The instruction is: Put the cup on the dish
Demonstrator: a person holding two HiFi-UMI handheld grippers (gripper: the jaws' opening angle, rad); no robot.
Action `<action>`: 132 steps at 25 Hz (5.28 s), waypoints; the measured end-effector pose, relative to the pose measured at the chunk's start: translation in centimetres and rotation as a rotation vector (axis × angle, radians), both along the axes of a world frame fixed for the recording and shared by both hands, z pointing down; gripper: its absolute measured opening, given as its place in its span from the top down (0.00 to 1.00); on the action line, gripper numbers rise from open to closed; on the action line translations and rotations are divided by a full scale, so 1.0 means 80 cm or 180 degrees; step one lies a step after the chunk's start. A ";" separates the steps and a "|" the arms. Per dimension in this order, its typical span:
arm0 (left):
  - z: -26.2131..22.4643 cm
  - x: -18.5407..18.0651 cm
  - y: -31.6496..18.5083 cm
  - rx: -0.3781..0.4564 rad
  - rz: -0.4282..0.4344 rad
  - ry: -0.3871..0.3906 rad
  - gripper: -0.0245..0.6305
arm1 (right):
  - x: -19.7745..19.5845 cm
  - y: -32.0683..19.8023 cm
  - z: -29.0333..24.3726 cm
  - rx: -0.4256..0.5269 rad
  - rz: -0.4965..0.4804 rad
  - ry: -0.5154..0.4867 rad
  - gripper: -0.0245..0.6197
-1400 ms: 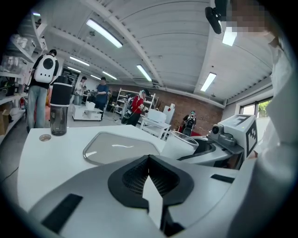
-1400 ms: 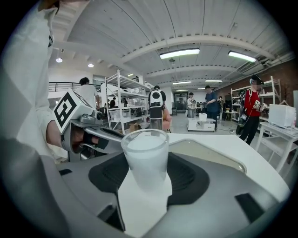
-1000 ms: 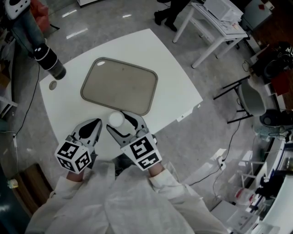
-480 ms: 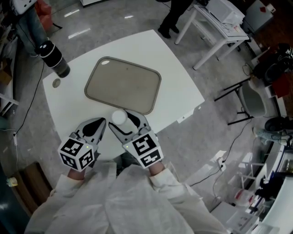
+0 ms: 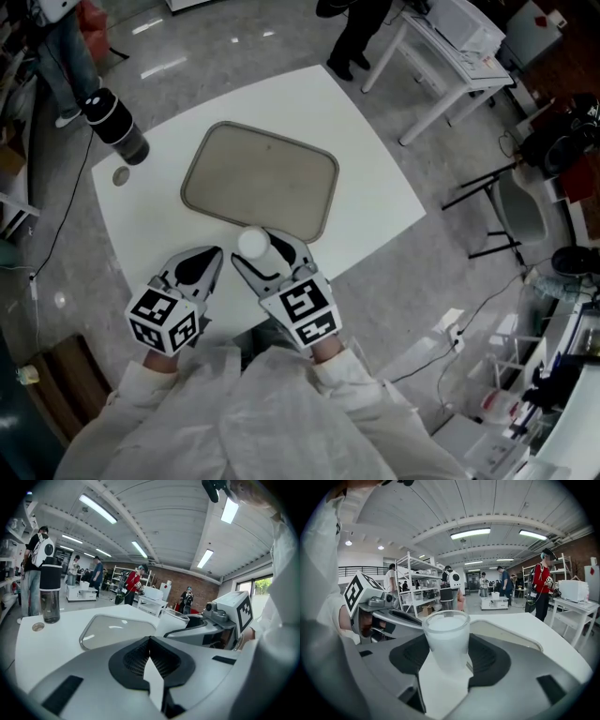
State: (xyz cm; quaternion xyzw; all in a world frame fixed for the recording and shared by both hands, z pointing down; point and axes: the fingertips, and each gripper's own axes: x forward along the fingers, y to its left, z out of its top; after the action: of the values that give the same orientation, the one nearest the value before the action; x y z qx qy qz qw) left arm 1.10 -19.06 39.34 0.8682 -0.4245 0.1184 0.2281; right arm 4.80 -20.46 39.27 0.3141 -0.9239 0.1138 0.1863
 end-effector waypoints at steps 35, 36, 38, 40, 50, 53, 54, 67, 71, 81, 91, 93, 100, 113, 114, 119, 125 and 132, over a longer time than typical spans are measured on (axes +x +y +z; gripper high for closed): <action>0.053 -0.039 -0.160 -0.0163 0.0149 0.0061 0.95 | -0.003 -0.193 0.088 -0.0075 0.0421 0.0352 0.56; 0.056 -0.039 -0.162 -0.0175 0.0146 0.0073 0.95 | -0.003 -0.195 0.093 -0.0092 0.0432 0.0354 0.56; 0.063 -0.037 -0.166 -0.0203 0.0145 0.0104 0.95 | -0.004 -0.200 0.101 -0.0119 0.0462 0.0353 0.56; 0.068 -0.037 -0.170 -0.0227 0.0150 0.0131 0.95 | -0.005 -0.205 0.107 -0.0132 0.0491 0.0337 0.56; 0.098 -0.038 -0.181 -0.0349 0.0165 0.0141 0.95 | -0.012 -0.225 0.134 -0.0190 0.0623 0.0265 0.56; 0.097 -0.040 -0.181 -0.0336 0.0147 0.0136 0.95 | -0.015 -0.227 0.134 -0.0146 0.0606 0.0268 0.56; 0.096 -0.039 -0.181 -0.0320 0.0145 0.0129 0.95 | -0.016 -0.229 0.134 -0.0129 0.0593 0.0269 0.56; 0.099 -0.034 -0.184 -0.0336 0.0131 0.0145 0.95 | -0.018 -0.233 0.137 -0.0120 0.0567 0.0209 0.56; 0.104 -0.030 -0.182 -0.0375 0.0151 0.0134 0.95 | -0.017 -0.235 0.136 -0.0173 0.0600 0.0173 0.56; 0.101 -0.031 -0.178 -0.0349 0.0072 0.0115 0.95 | -0.008 -0.238 0.136 -0.0144 0.0810 0.0140 0.51; 0.096 -0.029 -0.174 -0.0324 0.0114 0.0113 0.95 | -0.008 -0.234 0.139 -0.0224 0.0829 0.0203 0.48; 0.093 -0.030 -0.172 -0.0306 0.0120 0.0110 0.95 | -0.003 -0.230 0.140 -0.0248 0.0868 0.0242 0.48; 0.067 -0.022 -0.159 -0.0189 0.0140 0.0098 0.95 | 0.021 -0.202 0.111 -0.0201 0.0976 0.0210 0.48; 0.022 0.015 -0.074 0.0003 0.0492 -0.0091 0.95 | 0.041 -0.108 0.027 0.0034 0.0865 0.0048 0.48; 0.019 0.016 -0.067 0.0017 0.0497 -0.0096 0.95 | 0.042 -0.100 0.022 0.0058 0.0846 0.0060 0.48; 0.003 0.018 -0.040 0.0113 0.0511 -0.0115 0.95 | 0.041 -0.068 -0.003 0.0203 0.0779 0.0080 0.48; -0.014 0.023 -0.017 0.0240 0.0541 -0.0134 0.95 | 0.031 -0.027 -0.019 0.0202 0.0514 -0.0002 0.49; -0.035 0.019 -0.009 0.0362 0.0548 -0.0135 0.95 | 0.019 -0.003 -0.045 0.0235 0.0390 -0.0166 0.61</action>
State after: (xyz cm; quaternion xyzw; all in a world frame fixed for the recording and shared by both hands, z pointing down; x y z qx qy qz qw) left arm 2.58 -19.80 36.52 0.9103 -0.3591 0.1316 0.1584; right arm 6.31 -20.71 35.71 0.3737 -0.9111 0.0990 0.1431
